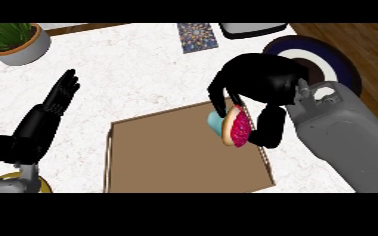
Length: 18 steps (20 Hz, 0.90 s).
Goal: Pick the cupcake from the tray and place it in the plate
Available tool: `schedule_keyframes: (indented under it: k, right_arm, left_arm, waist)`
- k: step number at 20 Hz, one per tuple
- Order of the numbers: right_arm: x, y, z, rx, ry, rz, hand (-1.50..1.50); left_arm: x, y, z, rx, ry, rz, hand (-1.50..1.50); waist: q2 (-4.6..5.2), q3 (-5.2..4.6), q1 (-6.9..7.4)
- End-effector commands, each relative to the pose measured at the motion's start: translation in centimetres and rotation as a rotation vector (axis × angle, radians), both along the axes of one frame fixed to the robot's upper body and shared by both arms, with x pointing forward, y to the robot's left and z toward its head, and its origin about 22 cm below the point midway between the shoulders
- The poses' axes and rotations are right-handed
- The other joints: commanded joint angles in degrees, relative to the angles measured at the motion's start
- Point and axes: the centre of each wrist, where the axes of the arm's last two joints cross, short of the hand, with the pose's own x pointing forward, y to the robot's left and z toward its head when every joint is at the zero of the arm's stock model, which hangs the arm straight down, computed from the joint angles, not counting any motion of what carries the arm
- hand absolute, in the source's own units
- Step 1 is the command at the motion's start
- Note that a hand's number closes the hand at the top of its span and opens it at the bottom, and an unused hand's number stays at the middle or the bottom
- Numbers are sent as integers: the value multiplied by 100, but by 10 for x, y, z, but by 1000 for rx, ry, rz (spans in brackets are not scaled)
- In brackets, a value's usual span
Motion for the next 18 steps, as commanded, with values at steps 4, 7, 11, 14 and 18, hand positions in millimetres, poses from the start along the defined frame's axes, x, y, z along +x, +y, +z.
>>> schedule_keyframes:
  k: [4, 7, 11, 14, 18]
  right_arm:
    - [-46, -86, 47, 271, -279, -51, 150]
    - [-64, -118, 52, 336, -329, -66, 150]
    - [-80, -171, 48, 400, -359, -178, 150]
    - [-99, -206, 54, 426, -445, -260, 150]
    - [-124, -260, 52, 476, -518, -353, 150]
  left_arm:
    - [-10, 16, 1, 10, -28, 55, 0]
    - [-12, 17, 6, 15, -56, 52, 0]
    - [-18, 10, 4, -10, -54, 29, 0]
    - [-20, 12, 4, -3, -64, 21, 0]
    - [-18, 5, 9, -3, -87, -32, 0]
  waist:
    - [148, -21, -140]
    - [170, -17, -172]
    - [292, -33, -6]
    - [307, -51, 45]
    - [371, -81, 341]
